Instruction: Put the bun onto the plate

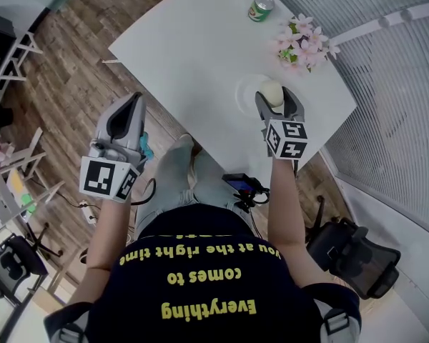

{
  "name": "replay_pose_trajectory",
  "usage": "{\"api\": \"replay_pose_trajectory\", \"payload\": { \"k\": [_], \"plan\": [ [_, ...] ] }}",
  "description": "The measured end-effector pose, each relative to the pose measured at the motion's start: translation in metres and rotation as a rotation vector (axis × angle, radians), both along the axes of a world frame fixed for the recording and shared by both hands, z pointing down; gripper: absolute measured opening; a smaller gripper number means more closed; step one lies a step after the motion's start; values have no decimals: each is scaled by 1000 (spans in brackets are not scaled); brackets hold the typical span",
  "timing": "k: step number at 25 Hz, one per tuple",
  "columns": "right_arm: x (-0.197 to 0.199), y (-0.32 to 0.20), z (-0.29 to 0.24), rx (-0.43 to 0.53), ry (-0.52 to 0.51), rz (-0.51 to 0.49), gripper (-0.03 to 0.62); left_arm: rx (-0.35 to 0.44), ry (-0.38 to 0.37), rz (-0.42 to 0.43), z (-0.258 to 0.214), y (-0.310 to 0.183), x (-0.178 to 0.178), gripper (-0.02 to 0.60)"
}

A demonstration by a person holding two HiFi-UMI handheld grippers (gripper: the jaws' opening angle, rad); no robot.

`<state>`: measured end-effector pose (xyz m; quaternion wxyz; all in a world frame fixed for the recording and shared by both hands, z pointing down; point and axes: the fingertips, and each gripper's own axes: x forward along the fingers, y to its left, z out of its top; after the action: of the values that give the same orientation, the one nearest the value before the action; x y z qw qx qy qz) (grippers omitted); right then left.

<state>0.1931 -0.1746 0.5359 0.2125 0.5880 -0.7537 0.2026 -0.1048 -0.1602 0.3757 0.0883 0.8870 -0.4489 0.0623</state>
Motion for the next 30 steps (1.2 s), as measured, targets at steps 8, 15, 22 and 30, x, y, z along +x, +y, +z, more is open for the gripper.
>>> {"api": "replay_pose_trajectory", "payload": {
  "k": [8,15,22,30],
  "plan": [
    [1,-7,26,-52,2,-8,327,-14,-8,-23,5,-2,-2,0],
    [-2,-10,46,-93,1,-17,327,-1,-35,-19,4,0,-1,0],
    [-2,-10,67,-143,7,-14,327,-3,-49,-25,6,0,-4,0],
    [-3,-10,86,-187,2,-5,327,-4,-58,-27,6,5,-7,0]
  ]
}}
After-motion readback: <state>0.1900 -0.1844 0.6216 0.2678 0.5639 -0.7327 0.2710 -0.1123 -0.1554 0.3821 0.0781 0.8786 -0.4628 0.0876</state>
